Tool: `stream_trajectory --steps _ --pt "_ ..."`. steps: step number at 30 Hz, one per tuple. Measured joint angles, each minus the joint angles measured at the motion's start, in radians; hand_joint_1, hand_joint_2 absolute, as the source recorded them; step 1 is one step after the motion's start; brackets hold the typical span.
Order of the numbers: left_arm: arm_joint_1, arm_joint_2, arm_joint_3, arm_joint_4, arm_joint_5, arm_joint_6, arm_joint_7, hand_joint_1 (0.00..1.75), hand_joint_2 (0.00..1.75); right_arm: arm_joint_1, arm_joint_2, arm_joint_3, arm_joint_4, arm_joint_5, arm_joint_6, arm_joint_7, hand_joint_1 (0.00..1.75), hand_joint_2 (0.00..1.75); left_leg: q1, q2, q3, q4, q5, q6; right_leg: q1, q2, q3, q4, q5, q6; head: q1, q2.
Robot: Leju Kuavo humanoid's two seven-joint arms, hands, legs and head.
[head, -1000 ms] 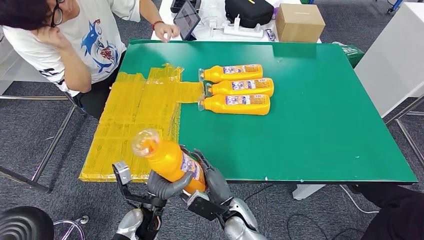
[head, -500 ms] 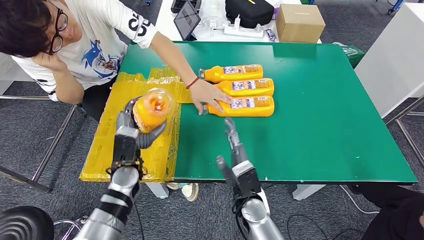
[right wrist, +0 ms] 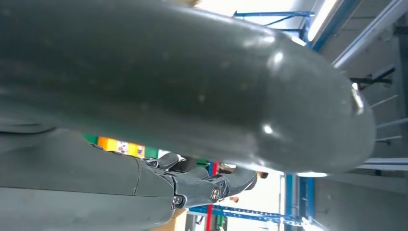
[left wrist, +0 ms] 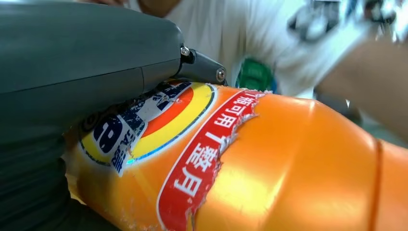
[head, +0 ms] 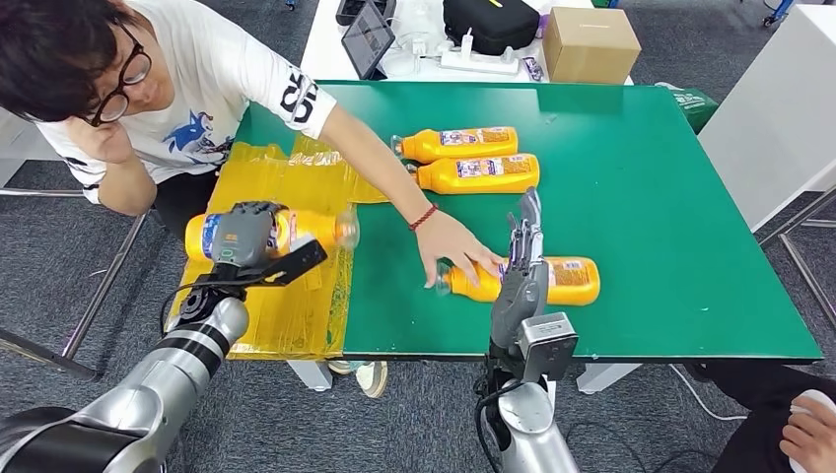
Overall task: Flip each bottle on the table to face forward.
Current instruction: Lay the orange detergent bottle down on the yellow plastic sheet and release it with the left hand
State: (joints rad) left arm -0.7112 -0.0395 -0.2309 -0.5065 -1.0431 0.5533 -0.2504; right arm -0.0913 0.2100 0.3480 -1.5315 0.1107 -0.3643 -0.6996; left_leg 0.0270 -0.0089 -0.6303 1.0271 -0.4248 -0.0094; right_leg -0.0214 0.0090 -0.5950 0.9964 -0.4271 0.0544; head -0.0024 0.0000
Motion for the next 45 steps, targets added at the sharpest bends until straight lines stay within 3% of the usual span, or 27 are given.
stream_trajectory --steps 5,10,15,21,22,25,26,29,40,45 --pt "-0.007 0.026 -0.026 0.058 -0.021 -0.033 -0.002 1.75 1.75 0.003 -0.001 0.0 -0.017 -0.004 0.004 0.0 0.0 0.0 0.0 0.0 0.0 0.0 0.0 0.0 0.0 0.0 0.0 0.0 0.0 0.0 0.0 0.0" --pt "0.011 0.041 -0.03 0.085 0.006 -0.079 -0.066 1.75 1.75 0.003 -0.001 0.0 -0.015 -0.02 0.024 0.0 0.0 0.0 0.0 0.0 -0.001 0.0 0.0 0.0 0.0 0.0 0.0 0.0 0.0 0.0 0.0 0.0" --pt "0.041 0.043 -0.003 0.097 0.079 -0.105 -0.15 1.75 1.75 -0.002 0.0 0.0 0.001 -0.022 0.039 0.0 0.0 0.0 0.0 -0.001 0.0 0.0 0.0 0.0 0.0 0.0 0.001 0.0 0.0 0.0 0.0 0.0" --pt "0.046 0.043 0.026 0.097 0.099 -0.107 -0.172 1.71 1.75 -0.007 0.0 0.0 0.02 -0.022 0.04 0.0 0.0 0.0 0.0 -0.002 0.001 0.0 0.0 0.0 0.0 -0.001 0.002 0.0 0.0 0.0 0.0 0.0" --pt "0.047 0.043 0.028 0.097 0.099 -0.108 -0.173 1.57 1.75 -0.007 0.0 0.0 0.022 -0.022 0.041 0.0 0.0 0.0 0.0 -0.002 0.001 0.0 0.0 0.0 0.0 -0.001 0.002 0.0 0.0 0.0 0.0 0.0" --pt "0.047 0.043 0.035 0.097 0.104 -0.117 -0.177 0.31 1.75 -0.009 0.001 0.0 0.028 -0.022 0.044 0.004 0.0 0.0 0.0 -0.002 0.002 0.0 0.0 0.0 0.0 -0.001 0.003 0.0 0.0 0.0 0.0 0.0" --pt "0.048 0.043 0.039 0.097 0.106 -0.122 -0.179 0.01 1.31 -0.01 0.001 0.0 0.031 -0.023 0.047 0.007 0.0 0.0 0.0 -0.002 0.002 0.0 0.0 0.0 0.0 -0.001 0.004 0.0 0.0 0.0 0.0 0.0" --pt "0.061 0.038 0.045 0.097 0.109 -0.135 -0.185 0.0 0.0 -0.013 0.001 0.0 0.04 -0.033 0.059 0.016 0.0 0.0 0.0 -0.002 0.002 0.0 0.0 0.0 0.0 -0.001 0.004 0.0 0.0 0.0 0.0 0.0" --pt "0.09 0.018 0.071 0.096 0.142 -0.192 -0.225 0.0 0.0 -0.027 0.009 -0.006 0.078 -0.062 0.078 0.035 0.0 0.0 0.0 -0.002 0.004 0.0 0.0 0.0 0.0 -0.001 0.005 0.0 -0.001 0.0 0.0 0.0" --pt "0.096 0.014 0.09 0.092 0.182 -0.267 -0.264 0.0 0.0 -0.037 0.015 -0.019 0.098 -0.078 0.085 0.045 0.0 0.0 0.0 -0.003 0.008 0.0 0.0 0.0 0.0 -0.002 0.01 0.0 -0.001 0.0 0.0 0.0"
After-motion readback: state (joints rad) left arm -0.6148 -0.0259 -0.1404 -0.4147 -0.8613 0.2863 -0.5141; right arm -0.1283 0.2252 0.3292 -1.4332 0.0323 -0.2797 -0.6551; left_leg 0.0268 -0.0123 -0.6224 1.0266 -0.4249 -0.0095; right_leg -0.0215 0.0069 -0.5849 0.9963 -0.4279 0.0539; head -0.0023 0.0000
